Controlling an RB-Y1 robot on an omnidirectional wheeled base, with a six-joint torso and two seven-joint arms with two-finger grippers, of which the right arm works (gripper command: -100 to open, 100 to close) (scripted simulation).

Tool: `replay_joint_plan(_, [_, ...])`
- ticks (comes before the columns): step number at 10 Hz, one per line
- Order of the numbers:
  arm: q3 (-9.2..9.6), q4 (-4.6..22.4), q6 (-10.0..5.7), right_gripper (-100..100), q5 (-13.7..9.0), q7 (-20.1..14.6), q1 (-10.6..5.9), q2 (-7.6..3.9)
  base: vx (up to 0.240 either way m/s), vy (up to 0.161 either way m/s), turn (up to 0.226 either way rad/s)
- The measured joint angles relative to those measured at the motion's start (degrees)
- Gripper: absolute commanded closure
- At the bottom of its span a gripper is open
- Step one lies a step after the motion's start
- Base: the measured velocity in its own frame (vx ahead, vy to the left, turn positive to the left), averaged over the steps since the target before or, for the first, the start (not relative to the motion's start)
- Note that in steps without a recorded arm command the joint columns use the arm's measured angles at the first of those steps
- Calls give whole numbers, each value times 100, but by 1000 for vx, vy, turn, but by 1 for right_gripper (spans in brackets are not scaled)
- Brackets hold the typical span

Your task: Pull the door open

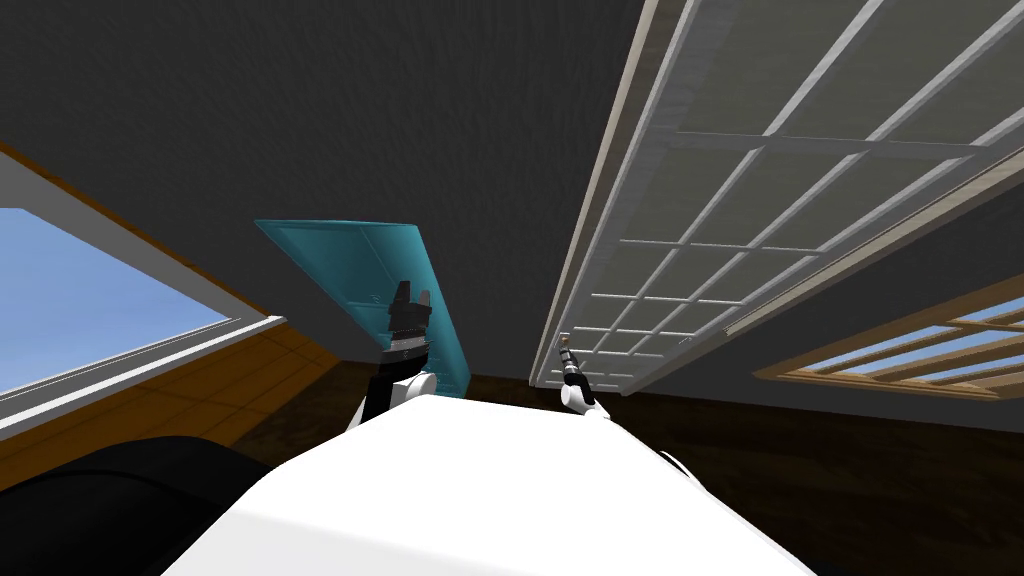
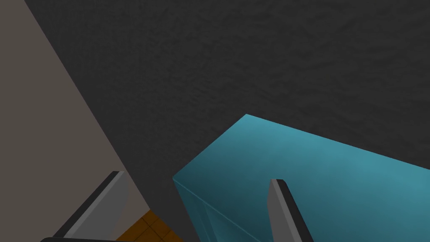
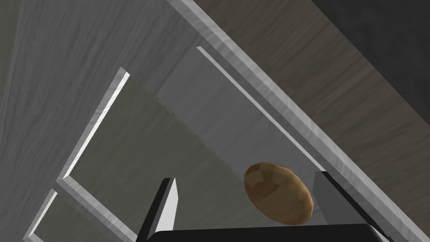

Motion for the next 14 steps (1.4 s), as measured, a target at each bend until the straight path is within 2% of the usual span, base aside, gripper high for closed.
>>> replay_joint_plan(3, [-16, 22, -25, 100, -3, -396, 0, -19, -29, -12, 57])
replay_joint_plan(4, [-26, -51, 9, 100, -10, -495, 43, -39, -19, -12, 50])
replay_joint_plan(5, [-21, 111, -71, 100, -1, -654, -39, -9, -32, -17, 115])
replay_joint_plan(6, [-47, 8, -82, 100, -8, -794, 41, -18, -38, -20, 28])
replay_joint_plan(8, [-12, 187, -201, 100, 12, -1149, -30, -22, -41, -13, 111])
replay_joint_plan(9, [-45, 109, -203, 100, 3, -1316, 24, -27, -57, -18, 132])
replay_joint_plan(12, [-63, 306, -292, 100, 2, -1851, -121, -23, -33, -16, 64])
replay_joint_plan(13, [-148, -67, -167, 100, -32, -1808, 69, -3, -6, 1, -6])
replay_joint_plan(14, [-115, -18, -189, 100, -17, -1848, 60, -17, -22, 3, 78])
